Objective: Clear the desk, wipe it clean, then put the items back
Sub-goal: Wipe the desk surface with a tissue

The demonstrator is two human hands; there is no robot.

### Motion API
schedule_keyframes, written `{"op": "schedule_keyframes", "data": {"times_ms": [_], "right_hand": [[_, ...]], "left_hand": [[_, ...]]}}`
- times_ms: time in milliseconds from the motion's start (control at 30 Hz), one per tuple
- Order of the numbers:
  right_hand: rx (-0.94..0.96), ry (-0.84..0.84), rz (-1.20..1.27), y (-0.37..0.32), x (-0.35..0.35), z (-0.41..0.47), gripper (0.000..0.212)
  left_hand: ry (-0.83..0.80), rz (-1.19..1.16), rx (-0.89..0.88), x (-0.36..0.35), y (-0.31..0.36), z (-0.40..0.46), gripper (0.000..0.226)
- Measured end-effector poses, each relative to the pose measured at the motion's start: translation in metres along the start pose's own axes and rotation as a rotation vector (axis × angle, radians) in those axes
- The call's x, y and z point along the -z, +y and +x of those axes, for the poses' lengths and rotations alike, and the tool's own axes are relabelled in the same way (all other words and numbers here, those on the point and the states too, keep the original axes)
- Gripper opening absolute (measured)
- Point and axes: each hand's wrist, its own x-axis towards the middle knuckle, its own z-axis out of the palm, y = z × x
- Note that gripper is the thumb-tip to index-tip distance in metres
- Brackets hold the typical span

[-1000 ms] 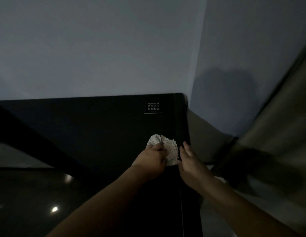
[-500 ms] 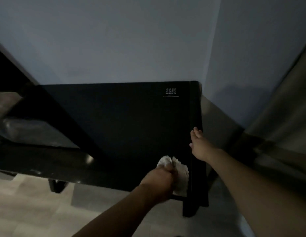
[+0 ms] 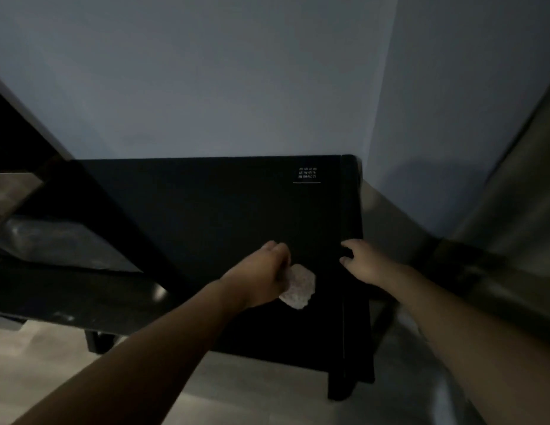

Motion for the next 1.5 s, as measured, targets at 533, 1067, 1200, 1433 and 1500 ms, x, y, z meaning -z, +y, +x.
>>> {"op": "schedule_keyframes", "data": {"times_ms": [533, 1067, 1200, 1433, 1500], "right_hand": [[0.461, -0.228, -0.269, -0.079, -0.04, 0.024, 0.044], [-0.006, 0.408, -0.156, -0.012, 0.12, 0.239, 0.067], [-0.012, 0.357, -0.37, -0.004, 0.122, 0.282, 0.041], [-0.154, 0.322, -0.254, 0.001, 0.125, 0.296, 0.043], [-0.146, 0.276, -0.227, 0.006, 0.124, 0.28, 0.043]], "left_hand": [[0.183, -0.111, 0.355, 0.017, -0.065, 0.048, 0.041], [-0.052, 0.059, 0.339, -0.004, -0.063, 0.173, 0.075], [-0.064, 0.165, 0.368, -0.006, -0.062, 0.179, 0.076], [-0.026, 0.199, 0.421, -0.007, -0.055, 0.178, 0.071], [-0.023, 0.206, 0.437, -0.007, -0.051, 0.178, 0.069]]}}
